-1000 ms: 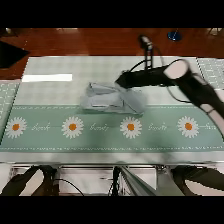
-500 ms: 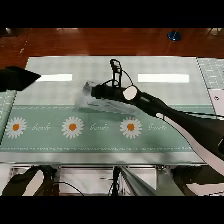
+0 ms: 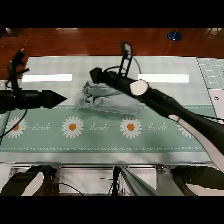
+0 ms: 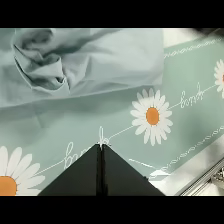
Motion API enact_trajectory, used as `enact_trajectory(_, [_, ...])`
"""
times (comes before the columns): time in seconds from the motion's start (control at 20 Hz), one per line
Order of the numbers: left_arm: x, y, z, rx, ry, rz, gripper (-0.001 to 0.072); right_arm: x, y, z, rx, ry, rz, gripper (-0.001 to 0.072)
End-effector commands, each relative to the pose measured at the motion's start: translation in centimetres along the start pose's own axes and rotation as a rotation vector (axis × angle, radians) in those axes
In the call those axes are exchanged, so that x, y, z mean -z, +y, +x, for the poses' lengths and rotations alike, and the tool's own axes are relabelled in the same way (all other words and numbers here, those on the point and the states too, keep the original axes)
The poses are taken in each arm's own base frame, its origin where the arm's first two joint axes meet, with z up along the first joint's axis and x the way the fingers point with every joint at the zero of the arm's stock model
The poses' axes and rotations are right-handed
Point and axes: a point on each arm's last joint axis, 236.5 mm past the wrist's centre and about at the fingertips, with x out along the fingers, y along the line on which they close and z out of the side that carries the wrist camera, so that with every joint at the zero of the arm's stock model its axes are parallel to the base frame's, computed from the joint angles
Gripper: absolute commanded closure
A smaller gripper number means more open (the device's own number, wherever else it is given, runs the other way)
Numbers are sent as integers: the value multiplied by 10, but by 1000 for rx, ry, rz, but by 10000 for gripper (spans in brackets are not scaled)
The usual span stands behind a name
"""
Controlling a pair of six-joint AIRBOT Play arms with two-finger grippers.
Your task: Fold the shirts.
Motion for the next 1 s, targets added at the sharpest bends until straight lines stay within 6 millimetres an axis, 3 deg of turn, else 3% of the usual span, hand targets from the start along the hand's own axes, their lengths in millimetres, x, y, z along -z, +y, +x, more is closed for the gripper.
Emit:
enact_trajectory(0.0, [20,10,20,5,58,-43,677,-84,4,-51,-18,-146,-55,157])
enact_trajectory(0.05, [21,12,22,4,65,-33,677,-102,-5,-69,-18,-144,-68,158])
enact_trajectory(0.15, [21,15,23,3,68,-8,677,-109,-45,-100,24,-28,-70,173])
enact_trajectory(0.25, [23,19,24,-12,79,4,676,-88,-124,-141,218,172,7,173])
enact_trajectory(0.35, [29,30,23,-59,105,27,674,-53,-214,-207,514,405,15,174])
enact_trajectory(0.4, [32,37,23,-85,119,40,652,-40,-249,-242,651,495,24,183])
enact_trajectory(0.45, [34,43,22,-108,131,51,551,-26,-272,-271,740,566,52,183])
enact_trajectory(0.5, [35,49,21,-133,134,62,406,-13,-283,-284,763,597,104,181])
enact_trajectory(0.55, [33,55,21,-160,130,73,246,1,-288,-284,734,600,171,177])
enact_trajectory(0.6, [31,61,20,-184,124,82,148,13,-287,-274,669,575,239,158])
enact_trajectory(0.65, [28,67,20,-207,112,91,147,23,-284,-260,600,533,308,121])
enact_trajectory(0.8, [22,73,19,-231,86,62,147,63,-271,-213,415,488,476,121])
enact_trajectory(0.95, [22,73,19,-231,87,62,147,98,-256,-171,318,537,512,121])
